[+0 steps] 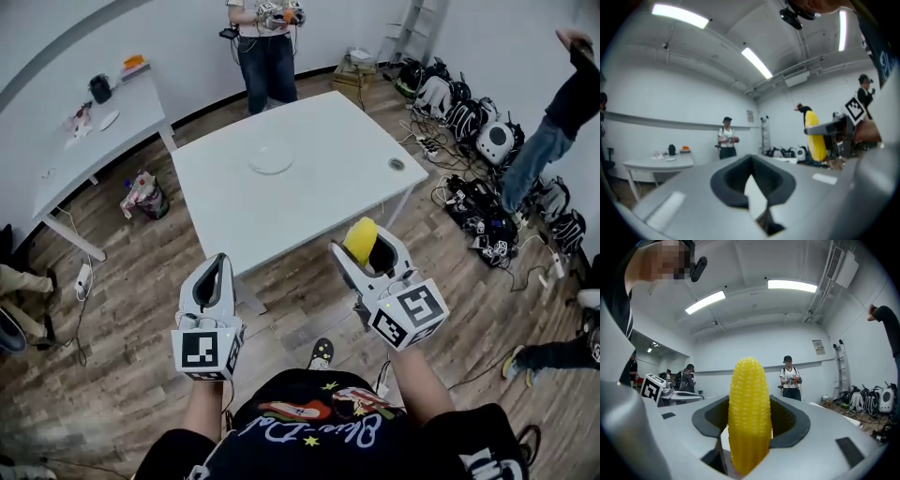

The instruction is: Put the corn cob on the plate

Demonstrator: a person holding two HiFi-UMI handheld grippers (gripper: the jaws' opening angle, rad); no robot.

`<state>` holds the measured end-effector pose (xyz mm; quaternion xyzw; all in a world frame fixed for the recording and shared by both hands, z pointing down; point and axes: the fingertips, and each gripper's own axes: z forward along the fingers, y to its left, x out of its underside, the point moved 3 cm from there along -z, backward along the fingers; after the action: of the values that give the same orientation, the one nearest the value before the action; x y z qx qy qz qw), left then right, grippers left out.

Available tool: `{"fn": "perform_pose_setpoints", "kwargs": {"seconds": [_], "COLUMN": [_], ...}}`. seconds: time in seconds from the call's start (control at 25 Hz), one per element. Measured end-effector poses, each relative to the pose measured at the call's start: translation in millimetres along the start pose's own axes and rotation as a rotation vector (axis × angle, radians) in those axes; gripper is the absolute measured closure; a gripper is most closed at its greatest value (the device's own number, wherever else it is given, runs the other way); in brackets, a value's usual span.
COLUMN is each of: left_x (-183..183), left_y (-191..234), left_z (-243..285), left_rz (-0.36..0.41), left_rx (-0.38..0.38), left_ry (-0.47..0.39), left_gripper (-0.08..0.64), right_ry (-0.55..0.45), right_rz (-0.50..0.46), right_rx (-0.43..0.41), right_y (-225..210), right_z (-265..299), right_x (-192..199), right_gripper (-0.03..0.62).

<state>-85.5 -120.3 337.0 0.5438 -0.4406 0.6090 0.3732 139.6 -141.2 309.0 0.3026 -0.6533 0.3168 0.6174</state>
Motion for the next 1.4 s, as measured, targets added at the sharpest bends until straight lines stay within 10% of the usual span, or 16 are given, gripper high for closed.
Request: {"fn": "perform_pose_setpoints", "kwargs": {"seconds": [0.44,1.4], "left_x": [26.5,99.3], "left_y": [44.2,208.5], "left_z": [132.6,317.4], "left_rz": [-0.052,-0.184], "left_rx": [-0.071,-0.124], "left_ry": [0.093,0.205], "left_gripper": [0.566,0.566], "right_ry": [0.219,1.019], "right_rz": [-0.14,-0.337], "right_rx": [-0.157,-0.415], "right_y": [-115.8,-192.9], "right_z": [183.8,499.4], "right_x": [52.8,222.7], "right_gripper": [0.345,0.345]}}
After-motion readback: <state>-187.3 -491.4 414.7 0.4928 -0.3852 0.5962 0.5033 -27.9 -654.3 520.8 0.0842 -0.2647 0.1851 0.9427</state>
